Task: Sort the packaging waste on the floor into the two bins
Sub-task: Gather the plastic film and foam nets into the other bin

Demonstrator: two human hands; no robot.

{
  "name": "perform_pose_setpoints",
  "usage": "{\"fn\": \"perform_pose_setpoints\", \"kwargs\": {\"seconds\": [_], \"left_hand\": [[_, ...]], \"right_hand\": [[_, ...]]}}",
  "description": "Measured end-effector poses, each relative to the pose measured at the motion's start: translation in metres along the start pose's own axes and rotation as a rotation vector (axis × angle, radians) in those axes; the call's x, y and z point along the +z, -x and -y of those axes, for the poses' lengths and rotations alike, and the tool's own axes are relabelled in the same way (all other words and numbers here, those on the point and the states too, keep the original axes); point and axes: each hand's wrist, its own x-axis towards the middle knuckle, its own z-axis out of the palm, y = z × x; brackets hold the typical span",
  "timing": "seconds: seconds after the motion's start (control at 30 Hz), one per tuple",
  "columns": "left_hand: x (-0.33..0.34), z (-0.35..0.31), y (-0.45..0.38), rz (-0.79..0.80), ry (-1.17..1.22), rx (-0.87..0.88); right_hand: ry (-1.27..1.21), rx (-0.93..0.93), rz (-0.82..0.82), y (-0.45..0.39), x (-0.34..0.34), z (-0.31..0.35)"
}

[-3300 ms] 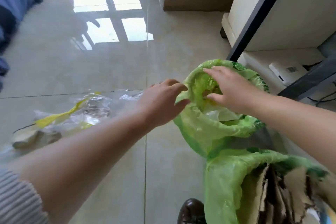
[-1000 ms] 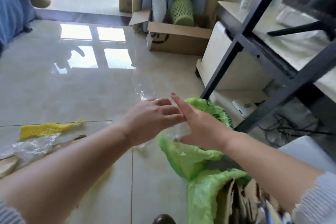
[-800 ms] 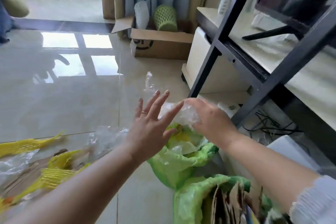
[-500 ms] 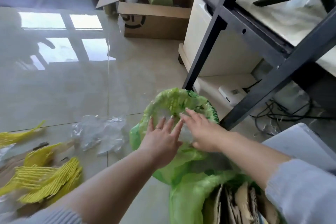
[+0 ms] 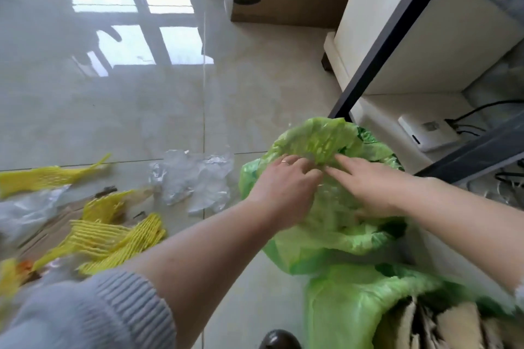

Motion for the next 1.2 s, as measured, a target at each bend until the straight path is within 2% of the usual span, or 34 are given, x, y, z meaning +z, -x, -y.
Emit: {"fn": "perform_pose_setpoints", "kwargs": {"seconds": [0.13, 0.23, 0.33, 0.4, 0.57, 0.73, 0.83, 0.93, 1.07, 1.2], "left_hand": [[-0.013, 0.023, 0.057, -0.213, 0.085, -0.119], [-0.017, 0.051, 0.111, -0.188, 0.090, -0.253], [-0.015, 0.083, 0.163, -0.112, 0.092, -0.419], [-0.010, 0.103, 0.194, -0.064, 0.084, -0.526], [0.003, 0.148, 0.246, 0.072, 0.106, -0.743], [0.022, 0.180, 0.263, 0.213, 0.069, -0.795], [0.038, 0.193, 0.262, 0.346, -0.013, -0.720], [0.051, 0.203, 0.255, 0.477, -0.041, -0.603], [0.072, 0.204, 0.241, 0.526, -0.043, -0.416], [0.091, 0.205, 0.233, 0.556, -0.050, -0.345]], "right_hand": [[-0.101, -0.004, -0.302, 0.024, -0.036, 0.019], [-0.248, -0.104, -0.532, 0.028, -0.063, 0.062], [-0.299, -0.227, -0.637, 0.018, -0.080, 0.112], [-0.274, -0.274, -0.599, 0.007, -0.086, 0.142], [-0.195, -0.265, -0.369, -0.039, -0.086, 0.194], [-0.047, -0.272, -0.238, -0.100, -0.071, 0.221], [0.221, -0.317, -0.202, -0.140, -0.057, 0.225], [0.387, -0.363, -0.176, -0.172, -0.051, 0.226], [0.489, -0.424, -0.133, -0.207, -0.052, 0.234], [0.491, -0.463, -0.085, -0.232, -0.047, 0.238]]}}
